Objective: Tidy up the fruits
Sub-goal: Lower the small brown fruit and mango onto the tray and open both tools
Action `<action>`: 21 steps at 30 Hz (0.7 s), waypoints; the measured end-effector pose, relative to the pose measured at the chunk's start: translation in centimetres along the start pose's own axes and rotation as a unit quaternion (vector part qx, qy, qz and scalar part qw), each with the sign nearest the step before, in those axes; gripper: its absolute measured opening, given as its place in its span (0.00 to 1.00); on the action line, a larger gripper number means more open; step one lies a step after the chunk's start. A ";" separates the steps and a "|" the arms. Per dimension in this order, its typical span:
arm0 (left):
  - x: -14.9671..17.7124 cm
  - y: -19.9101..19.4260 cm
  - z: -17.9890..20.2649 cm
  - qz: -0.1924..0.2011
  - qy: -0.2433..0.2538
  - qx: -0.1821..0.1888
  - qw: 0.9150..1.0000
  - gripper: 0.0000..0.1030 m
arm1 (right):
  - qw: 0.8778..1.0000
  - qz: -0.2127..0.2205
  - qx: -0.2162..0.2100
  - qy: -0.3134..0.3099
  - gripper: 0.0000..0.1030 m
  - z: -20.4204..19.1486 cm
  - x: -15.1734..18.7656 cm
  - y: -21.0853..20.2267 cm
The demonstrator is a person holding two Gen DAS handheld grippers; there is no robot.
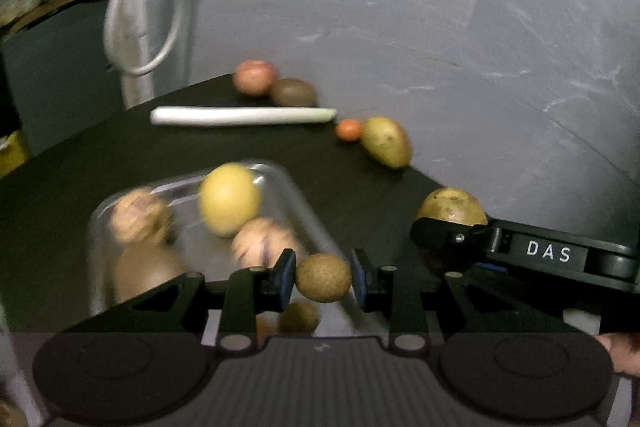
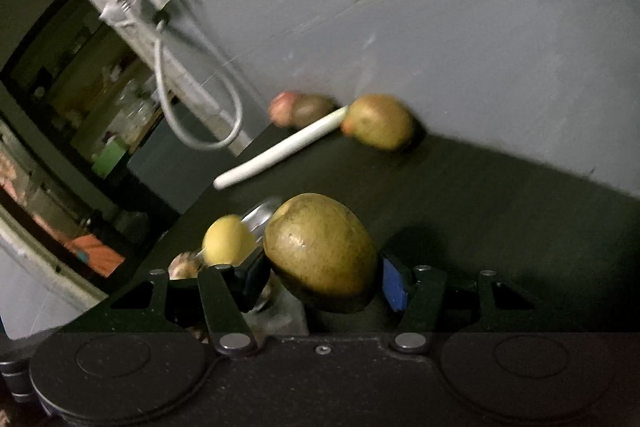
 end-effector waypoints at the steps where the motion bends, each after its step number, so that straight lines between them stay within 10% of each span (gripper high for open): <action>1: 0.4 -0.5 -0.5 0.000 -0.007 -0.005 1.000 0.32 | 1.000 -0.004 -0.004 -0.003 0.58 -0.5 0.5 -0.1; 21: 5.6 -4.4 -8.3 -0.016 -0.077 -0.067 0.995 0.32 | 0.995 -0.073 -0.032 -0.068 0.58 -6.5 8.2 -1.1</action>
Point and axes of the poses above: each gripper's, at about its wrist camera, not at the fingertips, and y roughly the way its jaws point, z to its right, x to its underside, the point moved 9 cm from there along y, roughly the way its jaws point, and after that the axes turned 11 degrees about z, right-handed, at the moved point
